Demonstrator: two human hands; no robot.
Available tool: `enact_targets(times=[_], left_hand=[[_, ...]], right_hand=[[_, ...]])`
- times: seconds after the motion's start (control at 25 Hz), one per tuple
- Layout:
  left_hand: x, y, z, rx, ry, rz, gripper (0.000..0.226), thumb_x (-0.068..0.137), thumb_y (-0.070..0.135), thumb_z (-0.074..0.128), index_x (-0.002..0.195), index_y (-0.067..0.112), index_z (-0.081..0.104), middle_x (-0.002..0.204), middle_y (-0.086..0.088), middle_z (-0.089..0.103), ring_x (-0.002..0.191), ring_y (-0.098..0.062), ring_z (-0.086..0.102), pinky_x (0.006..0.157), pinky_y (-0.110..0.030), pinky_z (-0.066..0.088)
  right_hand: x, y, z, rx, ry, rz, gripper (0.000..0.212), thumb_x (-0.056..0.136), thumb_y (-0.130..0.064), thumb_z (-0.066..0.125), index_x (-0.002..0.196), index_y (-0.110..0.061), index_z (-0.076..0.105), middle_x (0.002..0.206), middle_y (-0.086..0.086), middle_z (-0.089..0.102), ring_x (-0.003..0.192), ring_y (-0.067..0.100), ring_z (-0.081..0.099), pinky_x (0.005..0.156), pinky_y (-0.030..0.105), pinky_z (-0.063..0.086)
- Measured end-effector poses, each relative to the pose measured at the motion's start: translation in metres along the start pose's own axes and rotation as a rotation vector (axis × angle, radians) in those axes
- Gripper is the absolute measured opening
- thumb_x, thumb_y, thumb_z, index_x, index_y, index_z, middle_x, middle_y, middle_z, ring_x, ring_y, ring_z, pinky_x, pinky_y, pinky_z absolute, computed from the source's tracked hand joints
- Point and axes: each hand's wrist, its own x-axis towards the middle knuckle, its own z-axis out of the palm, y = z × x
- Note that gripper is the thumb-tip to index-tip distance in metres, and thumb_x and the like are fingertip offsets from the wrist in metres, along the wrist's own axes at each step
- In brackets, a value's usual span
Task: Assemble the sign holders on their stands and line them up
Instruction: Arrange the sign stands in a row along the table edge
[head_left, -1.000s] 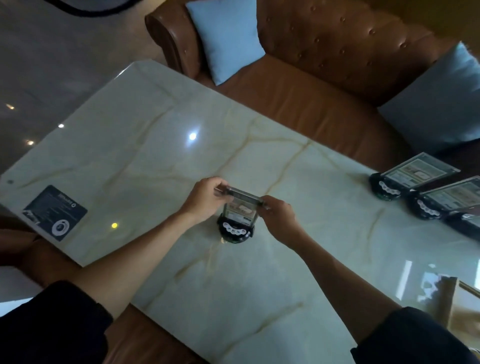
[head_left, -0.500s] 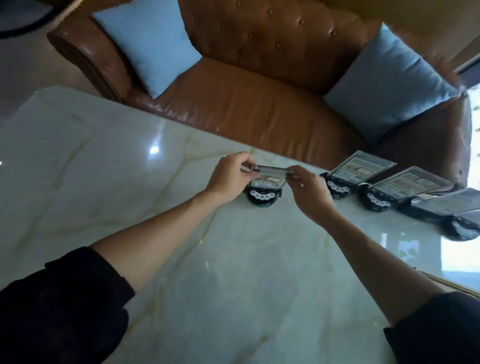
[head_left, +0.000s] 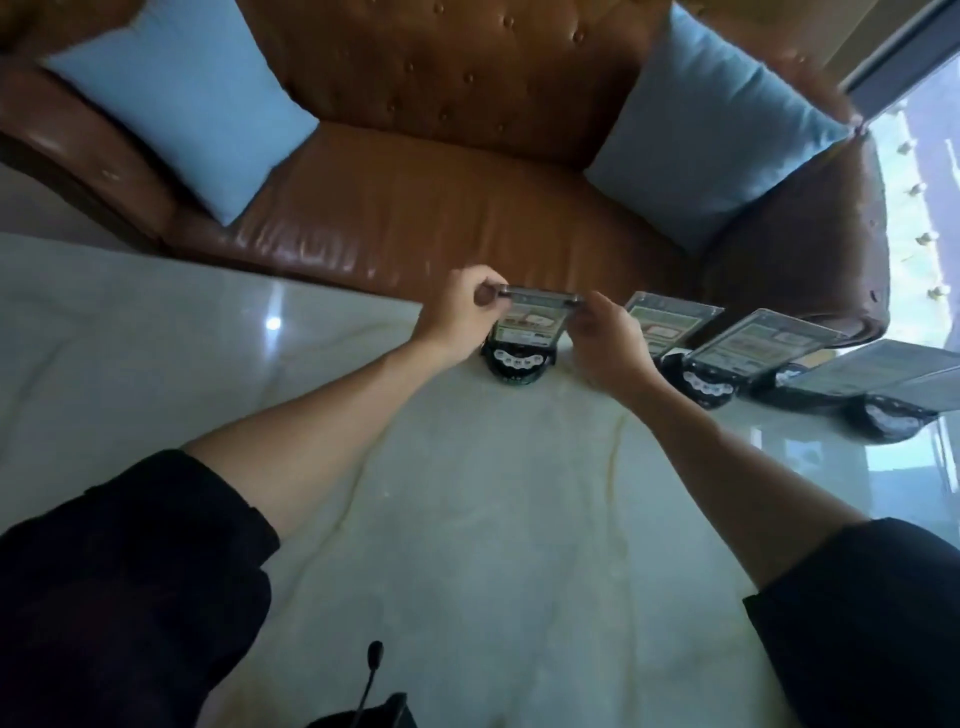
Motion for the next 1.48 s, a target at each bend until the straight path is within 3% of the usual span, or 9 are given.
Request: enact_targets(times=[0.12, 0.24, 0.36, 0.48, 0.68, 0.96, 1.12, 1.28, 1.48], left_hand=[[0.001, 0.007, -0.005, 0.044, -0.048, -0.033, 0.030, 0.087, 0.010, 0.070, 0.117, 0.008, 0.067, 0.114, -0.008, 0.071, 0.106, -0.017, 0.067, 0.086, -0.020, 0.049], [-0.007, 0.016, -0.013, 0.054, -0.076, -0.059, 0.044, 0.087, 0.012, 0.070, 0.130, 0.008, 0.060, 0.126, -0.010, 0.065, 0.107, -0.013, 0.064, 0.079, -0.005, 0.041], [-0.025, 0.033, -0.021, 0.054, -0.096, -0.036, 0.044, 0.088, 0.015, 0.069, 0.131, 0.012, 0.058, 0.132, -0.009, 0.060, 0.111, -0.019, 0.063, 0.087, -0.017, 0.046], [-0.042, 0.056, -0.027, 0.095, -0.073, 0.034, 0.040, 0.086, 0.018, 0.070, 0.125, 0.014, 0.062, 0.125, -0.007, 0.063, 0.114, -0.021, 0.061, 0.090, -0.025, 0.046], [-0.074, 0.103, -0.010, 0.072, -0.268, 0.091, 0.023, 0.083, 0.023, 0.074, 0.105, 0.015, 0.071, 0.100, -0.006, 0.072, 0.096, -0.021, 0.069, 0.088, -0.034, 0.055], [-0.112, 0.174, 0.040, 0.081, -0.386, 0.220, 0.021, 0.086, 0.027, 0.072, 0.104, 0.017, 0.072, 0.095, 0.000, 0.073, 0.093, -0.015, 0.069, 0.079, -0.025, 0.051], [-0.112, 0.206, 0.086, 0.067, -0.361, 0.220, 0.018, 0.086, 0.027, 0.071, 0.102, 0.019, 0.071, 0.090, 0.003, 0.072, 0.088, -0.015, 0.069, 0.079, -0.027, 0.052], [-0.101, 0.235, 0.144, 0.041, -0.283, 0.199, 0.018, 0.086, 0.026, 0.069, 0.102, 0.019, 0.070, 0.084, 0.006, 0.068, 0.081, -0.013, 0.066, 0.070, -0.019, 0.048], [-0.070, 0.273, 0.216, 0.061, -0.276, 0.163, 0.032, 0.084, 0.030, 0.071, 0.114, 0.019, 0.068, 0.098, -0.001, 0.069, 0.095, -0.020, 0.067, 0.087, -0.031, 0.053]], right_hand=[[-0.003, -0.002, -0.004, -0.007, -0.043, 0.007, 0.024, 0.087, -0.013, 0.048, 0.106, -0.015, 0.061, 0.096, 0.008, 0.071, 0.086, 0.030, 0.065, 0.073, 0.038, 0.054], [-0.022, -0.003, -0.016, 0.049, -0.057, 0.016, 0.028, 0.084, -0.014, 0.054, 0.108, -0.021, 0.064, 0.091, -0.005, 0.066, 0.082, 0.019, 0.061, 0.068, 0.023, 0.046], [-0.051, -0.005, -0.037, -0.006, -0.035, -0.009, 0.014, 0.083, -0.016, 0.053, 0.080, -0.027, 0.062, 0.069, -0.011, 0.061, 0.067, 0.017, 0.057, 0.049, 0.013, 0.038], [-0.082, -0.010, -0.066, -0.012, 0.025, -0.014, 0.016, 0.084, -0.013, 0.056, 0.088, -0.017, 0.071, 0.086, 0.004, 0.073, 0.080, 0.025, 0.065, 0.066, 0.029, 0.051], [-0.124, -0.003, -0.126, -0.033, 0.120, 0.020, 0.023, 0.087, -0.012, 0.057, 0.103, -0.013, 0.074, 0.101, 0.008, 0.074, 0.092, 0.025, 0.066, 0.085, 0.031, 0.052], [-0.168, 0.043, -0.217, -0.102, 0.225, 0.003, 0.018, 0.087, -0.004, 0.060, 0.098, -0.003, 0.074, 0.092, 0.009, 0.069, 0.080, 0.018, 0.059, 0.069, 0.018, 0.043], [-0.165, 0.083, -0.261, -0.309, 0.138, 0.027, 0.024, 0.096, -0.010, 0.049, 0.101, 0.003, 0.069, 0.102, 0.021, 0.068, 0.095, 0.036, 0.063, 0.085, 0.039, 0.052], [-0.148, 0.129, -0.298, -0.323, 0.085, 0.093, 0.026, 0.096, -0.018, 0.048, 0.102, -0.001, 0.066, 0.101, 0.021, 0.067, 0.095, 0.038, 0.063, 0.086, 0.044, 0.053], [-0.120, 0.179, -0.326, -0.349, 0.057, 0.090, 0.023, 0.092, -0.026, 0.048, 0.105, -0.015, 0.064, 0.102, 0.011, 0.066, 0.094, 0.035, 0.063, 0.085, 0.047, 0.054]])
